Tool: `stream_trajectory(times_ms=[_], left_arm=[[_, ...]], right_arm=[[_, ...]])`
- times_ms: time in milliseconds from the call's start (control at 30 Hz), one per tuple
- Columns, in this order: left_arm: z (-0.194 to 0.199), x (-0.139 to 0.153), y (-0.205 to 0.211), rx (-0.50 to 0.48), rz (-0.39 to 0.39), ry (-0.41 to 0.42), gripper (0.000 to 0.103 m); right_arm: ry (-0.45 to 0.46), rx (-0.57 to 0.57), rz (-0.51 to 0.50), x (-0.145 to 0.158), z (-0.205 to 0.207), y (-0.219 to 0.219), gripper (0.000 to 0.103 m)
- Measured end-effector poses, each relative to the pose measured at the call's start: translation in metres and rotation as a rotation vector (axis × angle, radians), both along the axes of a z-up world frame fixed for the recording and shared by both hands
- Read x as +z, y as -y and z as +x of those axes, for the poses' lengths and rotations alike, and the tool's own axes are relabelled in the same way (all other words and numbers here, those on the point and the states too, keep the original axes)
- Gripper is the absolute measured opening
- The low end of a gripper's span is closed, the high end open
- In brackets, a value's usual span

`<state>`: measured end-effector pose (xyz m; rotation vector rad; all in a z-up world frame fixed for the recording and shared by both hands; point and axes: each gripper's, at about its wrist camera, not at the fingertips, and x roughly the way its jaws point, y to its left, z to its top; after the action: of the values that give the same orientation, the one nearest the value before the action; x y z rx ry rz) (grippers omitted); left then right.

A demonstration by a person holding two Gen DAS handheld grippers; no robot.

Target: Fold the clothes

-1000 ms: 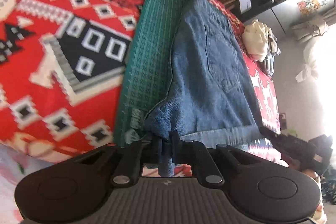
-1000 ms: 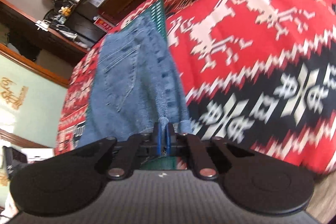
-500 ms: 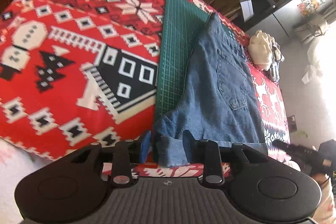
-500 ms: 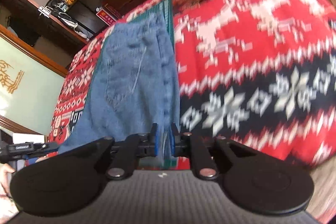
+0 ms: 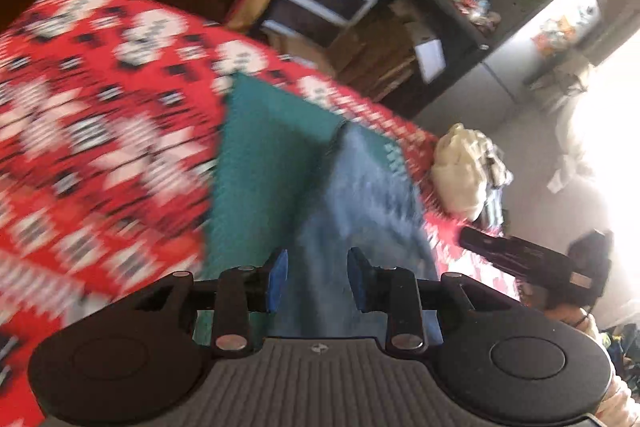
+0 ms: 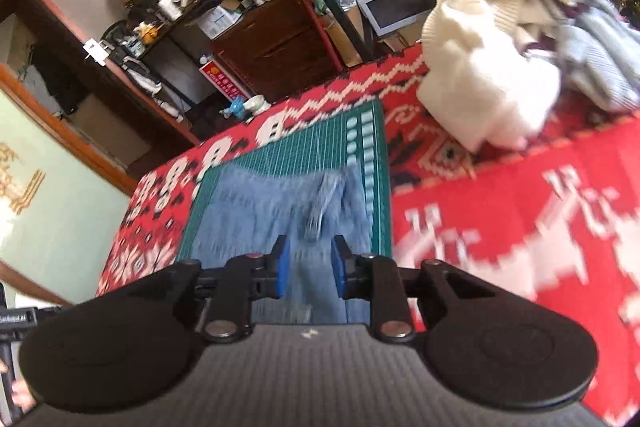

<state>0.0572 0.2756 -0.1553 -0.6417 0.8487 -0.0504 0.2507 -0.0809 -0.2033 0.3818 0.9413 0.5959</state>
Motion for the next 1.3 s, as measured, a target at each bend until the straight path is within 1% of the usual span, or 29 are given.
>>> stream_trajectory(times_ms=[67, 167, 333, 367, 400, 467, 533, 600, 667, 700, 733, 800, 833, 900, 967, 1033, 1067, 1133, 1167, 1200, 1267, 1300], left_arm=[[0.018, -0.006, 0.004, -0.008, 0.006, -0.001, 0.031], [0.045, -0.016, 0.010, -0.021, 0.014, -0.003, 0.035], [0.090, -0.032, 0.021, -0.042, 0.029, -0.006, 0.042], [0.099, -0.036, 0.023, -0.046, 0.031, -0.006, 0.042], [0.107, -0.039, 0.025, -0.051, 0.034, -0.007, 0.043], [0.109, -0.043, 0.020, -0.038, -0.005, -0.003, 0.043], [0.107, -0.045, 0.014, -0.022, -0.052, 0.004, 0.041], [0.102, -0.040, 0.009, -0.014, -0.091, 0.027, 0.033], [0.097, -0.031, 0.009, -0.019, -0.104, 0.062, 0.033], [0.097, -0.028, 0.011, -0.027, -0.096, 0.072, 0.033], [0.096, -0.025, 0.014, -0.036, -0.086, 0.081, 0.033], [0.096, -0.022, 0.021, -0.058, -0.060, 0.090, 0.033], [0.097, -0.023, 0.025, -0.069, -0.049, 0.085, 0.033], [0.097, -0.026, 0.032, -0.090, -0.030, 0.073, 0.029], [0.097, -0.029, 0.039, -0.114, -0.002, 0.073, 0.023], [0.097, -0.031, 0.045, -0.137, 0.041, 0.069, 0.021], [0.099, -0.034, 0.046, -0.146, 0.050, 0.062, 0.020], [0.102, -0.040, 0.048, -0.164, 0.065, 0.045, 0.017], [0.104, -0.044, 0.049, -0.172, 0.072, 0.037, 0.013], [0.106, -0.048, 0.052, -0.181, 0.098, 0.024, 0.005], [0.107, -0.055, 0.056, -0.195, 0.139, 0.008, 0.003], [0.107, -0.058, 0.057, -0.199, 0.142, 0.006, 0.003]], right_arm=[[-0.021, 0.007, -0.026, -0.009, 0.019, -0.012, 0.028], [-0.047, 0.007, -0.068, -0.020, 0.036, -0.022, 0.029], [-0.087, 0.048, -0.048, -0.030, 0.043, -0.029, 0.031], [-0.069, 0.058, -0.063, -0.027, 0.040, -0.032, 0.025], [-0.051, 0.068, -0.078, -0.024, 0.037, -0.035, 0.012], [-0.014, 0.087, -0.109, -0.018, 0.030, -0.040, 0.009], [0.072, 0.106, -0.122, 0.006, 0.017, -0.044, 0.008], [0.171, 0.124, -0.134, 0.035, 0.004, -0.045, 0.007], [0.216, 0.129, -0.136, 0.052, 0.002, -0.042, 0.007], [0.215, 0.128, -0.153, 0.054, 0.005, -0.041, 0.007], [0.209, 0.118, -0.185, 0.049, 0.011, -0.041, 0.007], [0.131, 0.103, -0.219, 0.030, 0.027, -0.038, 0.007], [0.078, 0.091, -0.207, 0.017, 0.033, -0.035, 0.007], [0.039, 0.078, -0.233, -0.004, 0.036, -0.034, 0.007], [0.039, 0.053, -0.240, -0.012, 0.034, -0.031, 0.007], [0.038, 0.030, -0.211, -0.013, 0.032, -0.027, 0.007], [0.048, 0.029, -0.213, -0.012, 0.031, -0.026, 0.007], [0.060, 0.046, -0.256, -0.018, 0.032, -0.031, 0.008], [0.060, 0.052, -0.270, -0.023, 0.033, -0.034, 0.008], [0.061, 0.049, -0.267, -0.024, 0.033, -0.034, 0.009], [0.064, 0.044, -0.260, -0.026, 0.033, -0.034, 0.009], [0.064, 0.041, -0.256, -0.026, 0.033, -0.033, 0.012]])
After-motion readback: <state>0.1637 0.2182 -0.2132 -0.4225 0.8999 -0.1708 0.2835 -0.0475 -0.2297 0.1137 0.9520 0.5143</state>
